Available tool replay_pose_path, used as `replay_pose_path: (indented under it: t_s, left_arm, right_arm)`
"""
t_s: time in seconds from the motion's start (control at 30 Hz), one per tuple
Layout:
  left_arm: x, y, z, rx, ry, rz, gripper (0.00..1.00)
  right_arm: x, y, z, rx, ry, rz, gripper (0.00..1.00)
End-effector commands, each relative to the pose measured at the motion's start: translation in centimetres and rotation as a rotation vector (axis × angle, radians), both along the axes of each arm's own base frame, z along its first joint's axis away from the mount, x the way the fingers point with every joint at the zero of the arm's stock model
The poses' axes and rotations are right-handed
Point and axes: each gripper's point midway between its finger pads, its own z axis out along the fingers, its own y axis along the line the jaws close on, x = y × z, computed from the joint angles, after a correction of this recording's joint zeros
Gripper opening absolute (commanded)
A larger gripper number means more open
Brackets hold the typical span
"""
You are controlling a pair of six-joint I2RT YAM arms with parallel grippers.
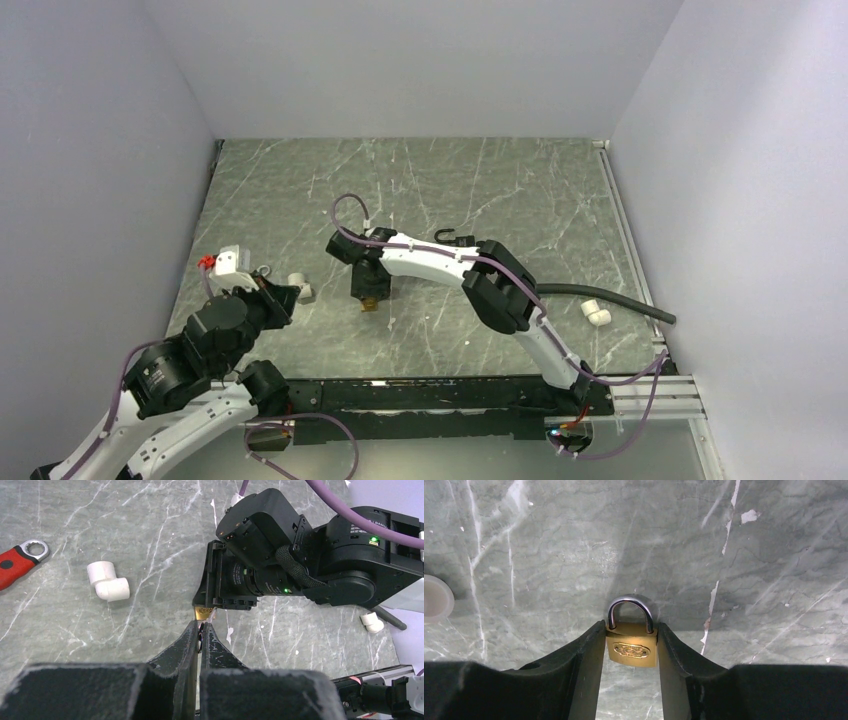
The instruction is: Unlock with the key
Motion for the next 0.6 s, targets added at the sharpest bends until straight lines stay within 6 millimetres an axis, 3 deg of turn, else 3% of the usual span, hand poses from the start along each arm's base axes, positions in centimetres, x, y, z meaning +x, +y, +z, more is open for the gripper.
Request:
replay_pose_path:
  t_s: [0.0,0.07,0.17,0.33,0.5,0.57]
  left_arm:
    - [0.1,0.2,0.2,-0.021,-0.010,0.020,0.00]
    - [0.1,0.2,0.1,-0.020,-0.011,0.022,0.00]
    - [0.2,0.1,0.0,-0.013,-0.004,0.023,0.00]
    - [0.5,-0.1,-0.3,0.010,0.015,0.027,0.00]
    - [0.7,-0.6,-1.2,0.025,0.040,0.020,0.00]
    - [0.7,-0.7,-1.4,0.025,0.043,0.018,0.00]
  right_arm:
    - [-1.5,-1.0,-2.7,-0.081,0.051,0.079,0.23]
    - [-0.9,-1.1,-1.8,-0.071,0.028,0.076,0.10]
    - [0.5,-0.6,1.0,0.013,-0.026,0.064,0.00]
    - [2.7,-2.2,4.5,0.123,-0.076,-0.022,0.00]
    - [4.4,-5.9,4.5,0.024,-0.138,0.006,0.00]
    - [4.4,-6.9,3.9,-0.045,-0.115,0.068,0.10]
